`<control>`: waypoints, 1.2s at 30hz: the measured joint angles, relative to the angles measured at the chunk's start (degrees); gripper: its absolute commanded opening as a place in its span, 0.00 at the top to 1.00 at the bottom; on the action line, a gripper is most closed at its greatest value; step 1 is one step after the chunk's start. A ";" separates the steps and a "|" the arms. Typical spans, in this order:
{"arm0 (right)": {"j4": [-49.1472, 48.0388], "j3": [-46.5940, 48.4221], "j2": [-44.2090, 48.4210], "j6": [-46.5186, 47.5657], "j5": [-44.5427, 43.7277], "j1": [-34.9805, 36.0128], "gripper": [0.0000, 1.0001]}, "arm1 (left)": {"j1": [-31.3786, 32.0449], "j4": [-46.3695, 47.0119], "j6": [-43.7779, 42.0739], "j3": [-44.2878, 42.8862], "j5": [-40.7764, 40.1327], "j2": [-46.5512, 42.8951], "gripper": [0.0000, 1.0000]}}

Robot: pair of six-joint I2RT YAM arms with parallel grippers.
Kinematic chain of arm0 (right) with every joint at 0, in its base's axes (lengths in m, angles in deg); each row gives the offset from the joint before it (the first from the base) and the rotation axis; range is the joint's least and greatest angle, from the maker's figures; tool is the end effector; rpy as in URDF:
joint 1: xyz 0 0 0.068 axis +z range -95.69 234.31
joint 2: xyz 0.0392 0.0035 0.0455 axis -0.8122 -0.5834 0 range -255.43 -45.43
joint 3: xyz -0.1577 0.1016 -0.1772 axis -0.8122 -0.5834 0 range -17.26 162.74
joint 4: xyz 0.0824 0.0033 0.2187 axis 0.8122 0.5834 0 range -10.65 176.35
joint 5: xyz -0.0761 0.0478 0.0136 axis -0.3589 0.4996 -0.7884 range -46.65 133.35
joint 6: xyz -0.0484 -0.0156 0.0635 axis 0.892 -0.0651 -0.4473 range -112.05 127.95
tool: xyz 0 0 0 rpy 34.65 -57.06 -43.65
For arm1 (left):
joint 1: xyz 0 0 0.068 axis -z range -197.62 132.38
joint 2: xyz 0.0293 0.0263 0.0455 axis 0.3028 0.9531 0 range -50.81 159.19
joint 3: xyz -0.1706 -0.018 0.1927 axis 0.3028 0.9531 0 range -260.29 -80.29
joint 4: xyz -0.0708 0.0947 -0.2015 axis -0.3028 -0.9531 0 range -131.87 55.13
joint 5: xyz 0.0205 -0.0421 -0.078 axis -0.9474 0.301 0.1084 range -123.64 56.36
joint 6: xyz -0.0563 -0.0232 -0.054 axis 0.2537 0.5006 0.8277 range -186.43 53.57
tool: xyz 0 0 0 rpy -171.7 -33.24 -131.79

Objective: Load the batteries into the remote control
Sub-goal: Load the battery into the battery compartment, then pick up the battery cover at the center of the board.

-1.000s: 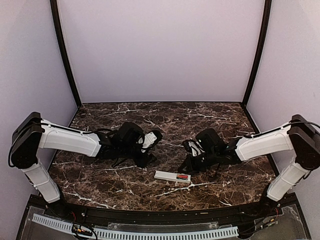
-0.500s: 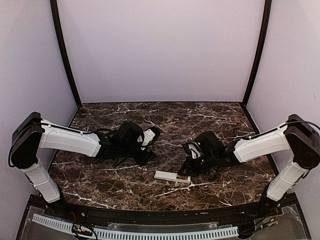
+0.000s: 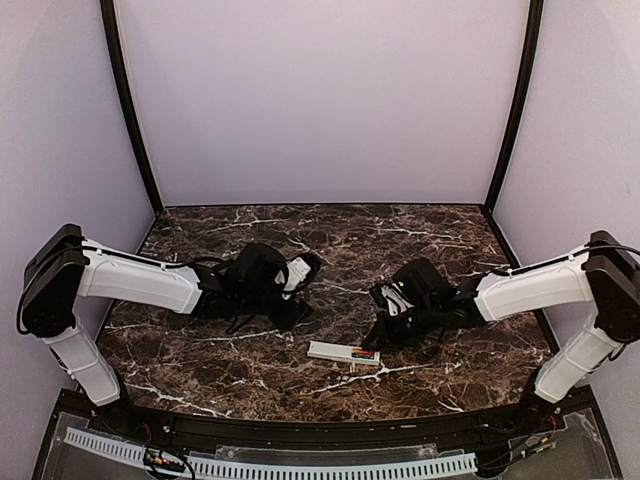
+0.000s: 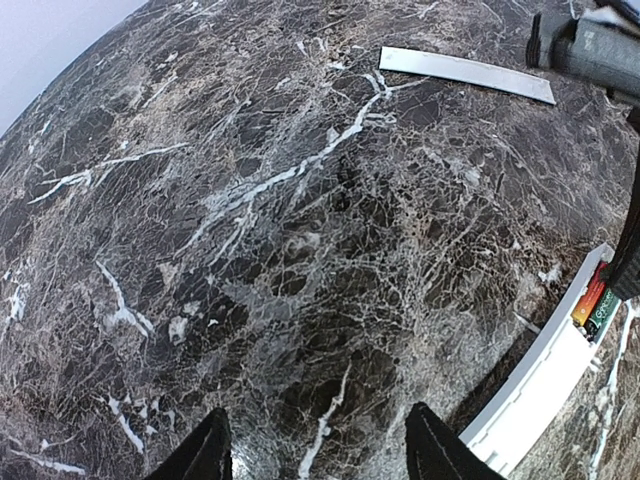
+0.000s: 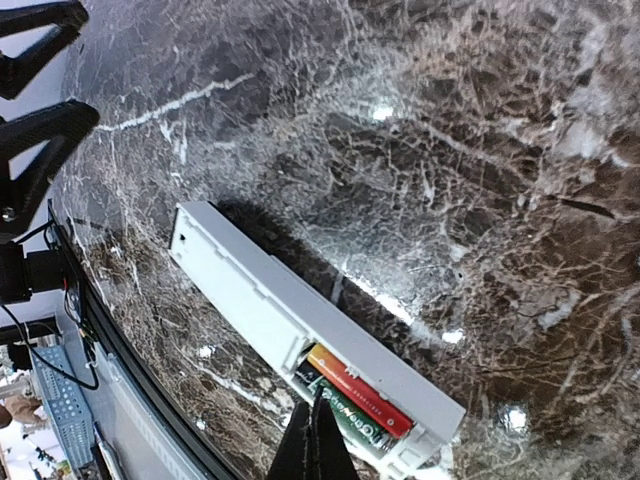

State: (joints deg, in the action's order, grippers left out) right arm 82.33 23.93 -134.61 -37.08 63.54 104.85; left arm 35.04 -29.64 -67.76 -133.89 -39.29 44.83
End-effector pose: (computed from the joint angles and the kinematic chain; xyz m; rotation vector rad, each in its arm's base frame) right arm 0.1676 0.2419 0.1336 -0.3049 2.7338 1.0490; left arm 0.2237 -0.2819 0.1751 0.9658 2.0178 -0.3854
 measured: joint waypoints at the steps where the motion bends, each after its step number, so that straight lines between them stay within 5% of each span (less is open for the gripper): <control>1: 1.40 0.46 1.07 0.26 -0.44 0.00 1.00 | 0.00 0.07 0.00 0.00 0.00 0.00 0.42; 7: 4.98 2.67 6.23 1.27 -2.23 0.00 1.00 | 0.00 0.39 0.00 -0.02 0.02 0.00 0.42; 25: 6.01 0.81 0.74 1.29 -2.03 -0.07 1.00 | 0.00 0.37 -0.48 -0.04 -0.74 0.00 0.42; 27: 9.20 2.58 2.08 2.01 -2.62 -0.07 0.91 | 0.00 0.15 -0.50 -0.28 -0.79 0.00 0.41; 31: 16.41 9.55 7.37 4.52 -7.04 -0.48 0.77 | -0.02 -2.14 -0.57 -1.77 -0.81 -0.79 0.29; 36: 23.39 18.91 13.46 8.61 -17.20 -4.44 0.74 | -1.60 -8.39 0.61 -6.01 -0.92 -6.64 0.02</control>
State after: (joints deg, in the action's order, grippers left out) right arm 105.72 42.84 -121.15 -28.47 46.34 100.42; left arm 33.45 -38.03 -67.14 -139.90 -40.20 38.18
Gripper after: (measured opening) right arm 0.251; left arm 0.891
